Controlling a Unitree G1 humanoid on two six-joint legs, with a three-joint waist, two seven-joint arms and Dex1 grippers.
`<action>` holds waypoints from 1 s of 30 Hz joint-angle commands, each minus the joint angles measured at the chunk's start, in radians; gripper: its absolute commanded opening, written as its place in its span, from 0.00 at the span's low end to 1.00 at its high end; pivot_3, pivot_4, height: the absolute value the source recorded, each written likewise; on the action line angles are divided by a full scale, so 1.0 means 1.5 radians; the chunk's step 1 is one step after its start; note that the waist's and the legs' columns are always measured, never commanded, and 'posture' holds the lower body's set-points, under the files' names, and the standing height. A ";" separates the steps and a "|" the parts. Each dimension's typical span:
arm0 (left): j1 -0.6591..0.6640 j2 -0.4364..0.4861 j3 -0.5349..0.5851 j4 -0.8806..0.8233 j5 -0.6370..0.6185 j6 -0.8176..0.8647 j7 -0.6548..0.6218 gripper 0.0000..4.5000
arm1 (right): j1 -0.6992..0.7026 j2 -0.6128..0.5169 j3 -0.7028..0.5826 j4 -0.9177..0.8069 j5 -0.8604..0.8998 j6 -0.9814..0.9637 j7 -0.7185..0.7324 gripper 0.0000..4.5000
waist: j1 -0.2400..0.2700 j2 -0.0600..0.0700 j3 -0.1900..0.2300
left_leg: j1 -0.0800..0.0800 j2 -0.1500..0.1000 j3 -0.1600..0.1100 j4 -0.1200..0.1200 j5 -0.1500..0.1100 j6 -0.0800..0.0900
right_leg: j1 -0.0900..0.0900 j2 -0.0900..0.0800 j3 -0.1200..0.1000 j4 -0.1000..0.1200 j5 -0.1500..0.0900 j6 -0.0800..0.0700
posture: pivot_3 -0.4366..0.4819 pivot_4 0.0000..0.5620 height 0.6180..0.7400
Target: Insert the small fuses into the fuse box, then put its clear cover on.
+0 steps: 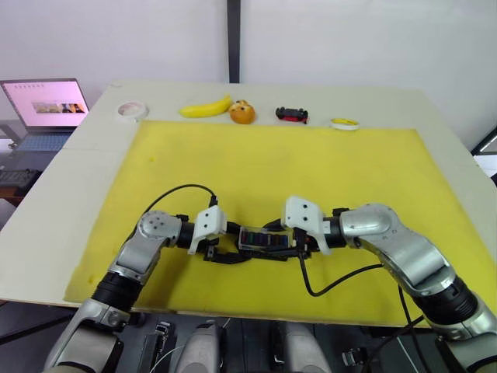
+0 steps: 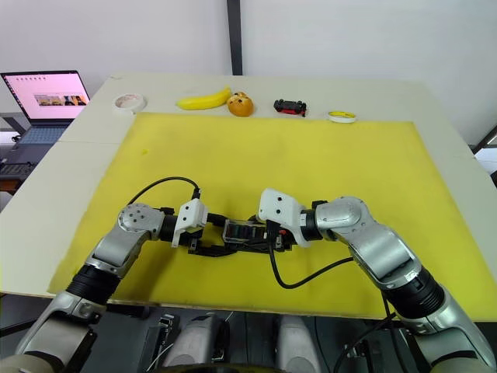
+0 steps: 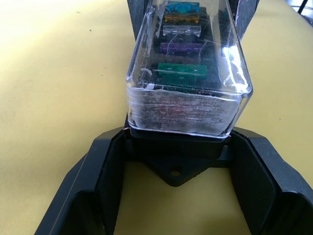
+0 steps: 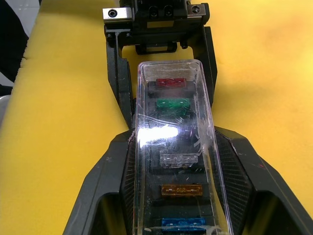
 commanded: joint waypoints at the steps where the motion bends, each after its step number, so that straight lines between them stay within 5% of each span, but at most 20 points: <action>1: 0.011 -0.007 -0.027 -0.005 0.005 0.001 -0.008 0.57 | -0.009 -0.006 -0.015 -0.023 0.008 0.012 0.000 0.38 | 0.000 0.000 0.000 | 0.000 0.000 0.000 0.000 0.000 0.000 | 0.000 0.000 0.000 0.000 0.000 0.000 | 0.48 0.27 0.98; 30: 0.019 0.005 -0.028 -0.030 -0.006 0.032 -0.023 0.57 | -0.006 -0.017 0.072 0.075 -0.044 0.039 0.010 0.38 | -0.001 0.000 -0.003 | 0.000 0.000 0.000 0.000 0.000 0.000 | 0.000 0.000 0.000 0.000 0.000 -0.001 | 0.48 0.27 0.98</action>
